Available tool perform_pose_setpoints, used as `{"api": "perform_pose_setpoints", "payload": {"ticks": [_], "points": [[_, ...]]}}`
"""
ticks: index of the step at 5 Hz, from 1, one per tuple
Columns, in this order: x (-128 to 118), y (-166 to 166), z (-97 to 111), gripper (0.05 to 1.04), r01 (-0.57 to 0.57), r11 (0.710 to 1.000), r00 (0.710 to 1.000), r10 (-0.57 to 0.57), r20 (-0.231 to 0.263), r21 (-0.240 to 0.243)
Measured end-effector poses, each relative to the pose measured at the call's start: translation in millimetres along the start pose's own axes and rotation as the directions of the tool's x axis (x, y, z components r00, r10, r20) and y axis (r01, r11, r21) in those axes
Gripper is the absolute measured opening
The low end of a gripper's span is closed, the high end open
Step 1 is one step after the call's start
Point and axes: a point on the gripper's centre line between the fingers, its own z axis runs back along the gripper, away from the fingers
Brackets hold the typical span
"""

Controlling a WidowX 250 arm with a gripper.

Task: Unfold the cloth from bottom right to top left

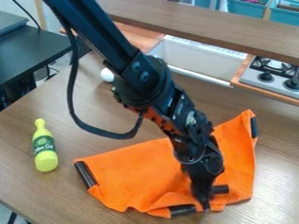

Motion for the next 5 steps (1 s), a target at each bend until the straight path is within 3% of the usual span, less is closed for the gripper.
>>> {"api": "perform_pose_setpoints", "payload": {"ticks": [1, 2, 4, 5], "points": [[0, 1, 2, 0.127, -0.007, 1.0, 1.0, 0.007, 0.004, -0.004], [3, 5, 13, 0.062, -0.011, 1.0, 1.0, 0.011, 0.026, 0.001], [14, 35, 45, 0.051, -0.065, 0.997, 0.994, 0.062, 0.092, 0.03], [15, 53, 53, 0.051, -0.095, 0.995, 0.991, 0.091, 0.1, 0.04]]}}
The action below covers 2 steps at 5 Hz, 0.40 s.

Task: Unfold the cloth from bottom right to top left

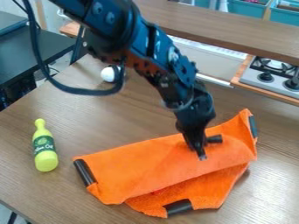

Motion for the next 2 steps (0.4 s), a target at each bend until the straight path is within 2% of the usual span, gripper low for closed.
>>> {"api": "perform_pose_setpoints", "payload": {"ticks": [1, 2], "points": [[-4, 26, 1, 0.051, -0.05, 0.999, 0.999, 0.051, -0.015, 0.019], [-10, 50, -1, 0.051, -0.091, 0.995, 0.994, 0.093, -0.053, 0.037]]}}
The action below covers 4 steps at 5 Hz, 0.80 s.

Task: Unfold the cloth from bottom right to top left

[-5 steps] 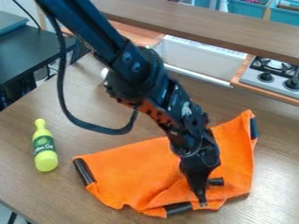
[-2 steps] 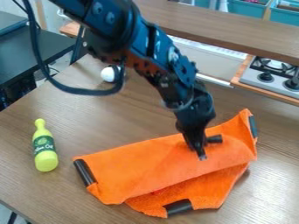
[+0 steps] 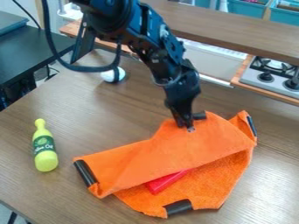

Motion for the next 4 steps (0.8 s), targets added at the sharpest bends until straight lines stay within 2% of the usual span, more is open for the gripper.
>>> {"api": "perform_pose_setpoints", "payload": {"ticks": [2, 4], "points": [[-8, 40, -3, 0.051, -0.052, 0.998, 0.995, 0.055, -0.08, 0.041], [-19, 80, -8, 0.051, -0.136, 0.987, 0.981, 0.146, -0.125, 0.08]]}}
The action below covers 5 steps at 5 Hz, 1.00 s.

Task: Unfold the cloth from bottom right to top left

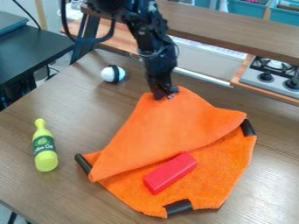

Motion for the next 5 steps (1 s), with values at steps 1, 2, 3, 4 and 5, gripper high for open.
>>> {"api": "perform_pose_setpoints", "payload": {"ticks": [1, 2, 3, 4, 5], "points": [[-7, 19, -9, 0.051, -0.051, 0.999, 0.998, 0.051, -0.027, 0.005], [-10, 31, -12, 0.051, -0.069, 0.997, 0.997, 0.069, -0.037, 0.022], [-12, 39, -16, 0.051, -0.074, 0.997, 0.996, 0.076, -0.044, 0.03], [-11, 49, -17, 0.051, -0.068, 0.996, 0.996, 0.07, -0.047, 0.049], [-8, 59, -20, 0.051, -0.031, 0.998, 0.997, 0.035, -0.066, 0.061]]}}
